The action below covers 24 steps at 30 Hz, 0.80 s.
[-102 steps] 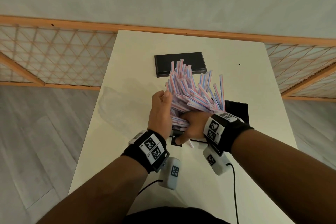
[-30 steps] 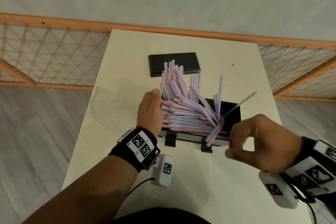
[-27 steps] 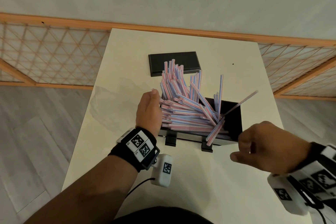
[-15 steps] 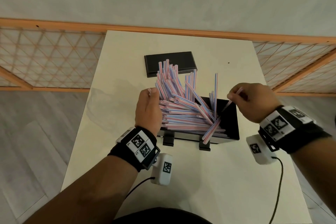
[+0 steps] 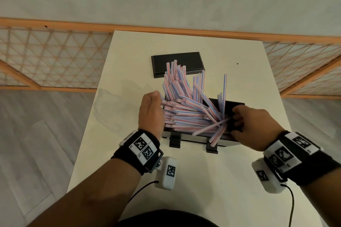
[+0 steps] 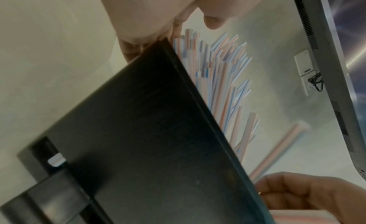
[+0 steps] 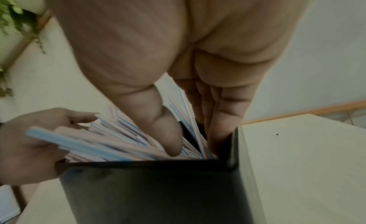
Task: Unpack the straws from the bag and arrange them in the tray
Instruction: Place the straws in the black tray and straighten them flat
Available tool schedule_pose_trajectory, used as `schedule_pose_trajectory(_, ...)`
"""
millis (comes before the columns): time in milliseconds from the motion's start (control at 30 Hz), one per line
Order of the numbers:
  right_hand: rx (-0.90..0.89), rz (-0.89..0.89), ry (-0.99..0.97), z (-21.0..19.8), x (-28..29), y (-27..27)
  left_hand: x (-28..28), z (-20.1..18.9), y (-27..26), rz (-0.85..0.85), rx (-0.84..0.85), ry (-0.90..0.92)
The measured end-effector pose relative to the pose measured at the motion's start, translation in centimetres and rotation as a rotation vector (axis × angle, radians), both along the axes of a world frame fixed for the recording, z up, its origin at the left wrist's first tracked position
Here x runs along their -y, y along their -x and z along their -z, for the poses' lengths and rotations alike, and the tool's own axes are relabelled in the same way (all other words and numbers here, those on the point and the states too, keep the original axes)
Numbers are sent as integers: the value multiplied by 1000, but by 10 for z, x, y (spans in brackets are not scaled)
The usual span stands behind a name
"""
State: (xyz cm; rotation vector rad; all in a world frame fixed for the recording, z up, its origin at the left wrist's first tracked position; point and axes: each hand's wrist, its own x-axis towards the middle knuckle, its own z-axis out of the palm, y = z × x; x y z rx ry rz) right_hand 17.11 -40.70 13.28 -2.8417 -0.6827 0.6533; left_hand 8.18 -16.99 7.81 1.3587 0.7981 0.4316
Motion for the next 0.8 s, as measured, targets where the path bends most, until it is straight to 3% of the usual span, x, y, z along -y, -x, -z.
schedule_pose_trajectory(333,-55,-45,-195,26,-41,-3,11,1,2,33,12,-30)
schedule_pose_trajectory(567,-22,-90,-57,32,-58,-1,15,-1,5,62,17,-33)
schedule_pose_trajectory(700,31,-198,-150,16,-69,9,11,-7,4,38,111,-66)
schedule_pose_trajectory(800,4,-203,-312,7,-73,16,0,-14,-3,-47,164,135)
